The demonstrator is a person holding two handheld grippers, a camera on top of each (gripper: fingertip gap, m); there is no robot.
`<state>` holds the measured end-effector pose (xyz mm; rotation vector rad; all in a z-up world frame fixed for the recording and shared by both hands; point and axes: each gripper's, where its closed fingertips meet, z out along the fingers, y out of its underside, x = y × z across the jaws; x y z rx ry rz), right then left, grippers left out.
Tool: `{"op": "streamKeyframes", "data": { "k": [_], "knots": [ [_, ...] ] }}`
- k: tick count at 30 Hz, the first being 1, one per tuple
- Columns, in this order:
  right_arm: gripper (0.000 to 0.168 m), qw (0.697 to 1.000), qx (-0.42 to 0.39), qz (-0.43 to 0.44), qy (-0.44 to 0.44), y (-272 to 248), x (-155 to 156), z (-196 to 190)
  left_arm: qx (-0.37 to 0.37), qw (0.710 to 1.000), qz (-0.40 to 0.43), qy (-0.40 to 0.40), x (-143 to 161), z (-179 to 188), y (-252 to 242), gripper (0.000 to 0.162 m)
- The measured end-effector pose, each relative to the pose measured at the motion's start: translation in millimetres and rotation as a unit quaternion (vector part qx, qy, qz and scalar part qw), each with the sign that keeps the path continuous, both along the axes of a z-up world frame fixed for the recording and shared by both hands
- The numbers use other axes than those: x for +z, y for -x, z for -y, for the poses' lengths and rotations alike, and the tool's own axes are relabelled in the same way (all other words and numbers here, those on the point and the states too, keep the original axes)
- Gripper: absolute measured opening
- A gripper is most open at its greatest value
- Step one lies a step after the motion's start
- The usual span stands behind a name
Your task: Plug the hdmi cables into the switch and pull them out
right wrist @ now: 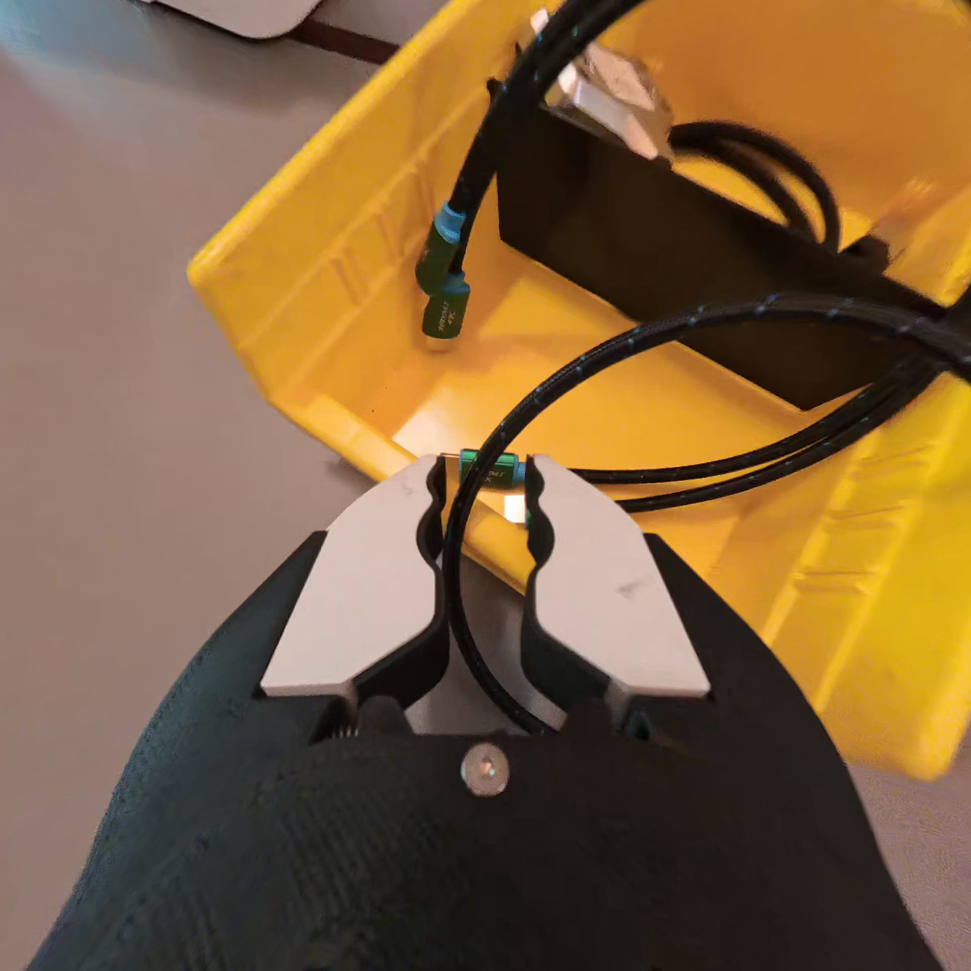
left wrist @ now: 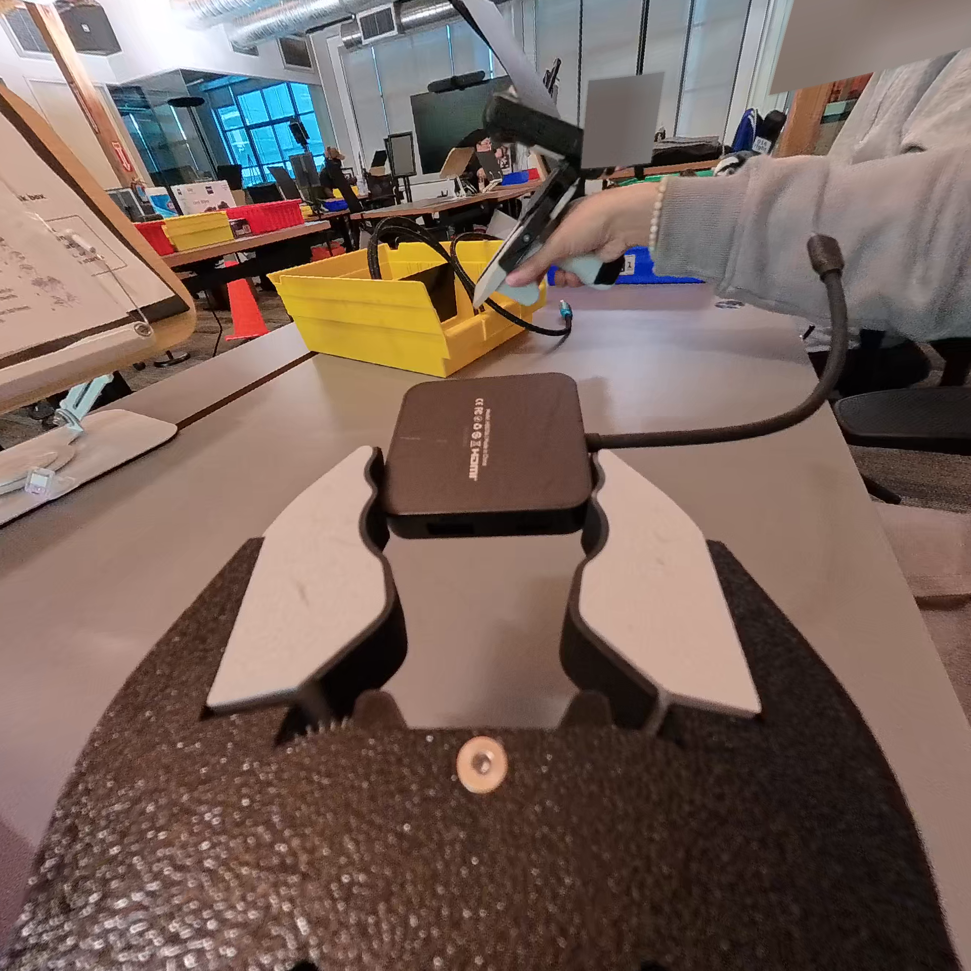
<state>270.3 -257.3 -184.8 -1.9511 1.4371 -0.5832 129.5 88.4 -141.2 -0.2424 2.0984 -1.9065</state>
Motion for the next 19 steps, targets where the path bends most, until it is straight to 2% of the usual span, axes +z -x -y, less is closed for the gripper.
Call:
{"op": "streamKeyframes", "data": {
  "k": [1, 2, 4, 7, 9, 11, 15, 18, 19],
  "knots": [
    [0.025, 1.0, -0.001, -0.013, 0.001, -1.4, -5.6, 0.0, -0.001, 1.0, 0.0, 0.0, 0.0, -0.1, 0.3, 0.072],
    [0.014, 1.0, 0.021, -0.02, -0.006, -0.4, -8.2, -5.3, -0.001, 1.0, 0.0, 0.001, 0.2, -0.4, 0.7, 0.072],
    [0.011, 0.999, 0.027, -0.033, -0.024, 5.2, -2.3, -8.2, -0.001, 1.0, -0.001, 0.002, 0.3, -1.2, 0.9, 0.072],
    [0.009, 0.999, 0.033, 0.003, 0.02, 29.3, 47.3, 3.0, 0.0, 1.0, -0.001, 0.006, 1.3, -3.5, 1.7, 0.072],
    [0.009, 0.994, 0.035, 0.027, 0.1, 53.5, 89.0, 23.6, 0.001, 1.0, -0.002, 0.008, 1.7, -4.8, 2.1, 0.072],
    [0.009, 0.986, 0.046, 0.016, 0.161, 73.5, 114.3, 40.5, -0.002, 1.0, -0.003, 0.009, 1.9, -4.4, 2.5, 0.072],
    [0.007, 0.967, -0.011, -0.036, 0.254, 103.9, 143.2, 89.9, -0.008, 1.0, -0.005, 0.009, 1.8, -1.1, 3.6, 0.072],
    [0.007, 0.972, 0.008, -0.018, 0.234, 100.2, 152.4, 103.6, -0.011, 1.0, -0.004, 0.007, 1.1, 0.8, 4.1, 0.072],
    [0.007, 0.969, 0.044, -0.009, 0.243, 97.4, 153.9, 101.5, -0.011, 1.0, -0.004, 0.007, 1.1, 0.8, 4.2, 0.072]
  ]
}}
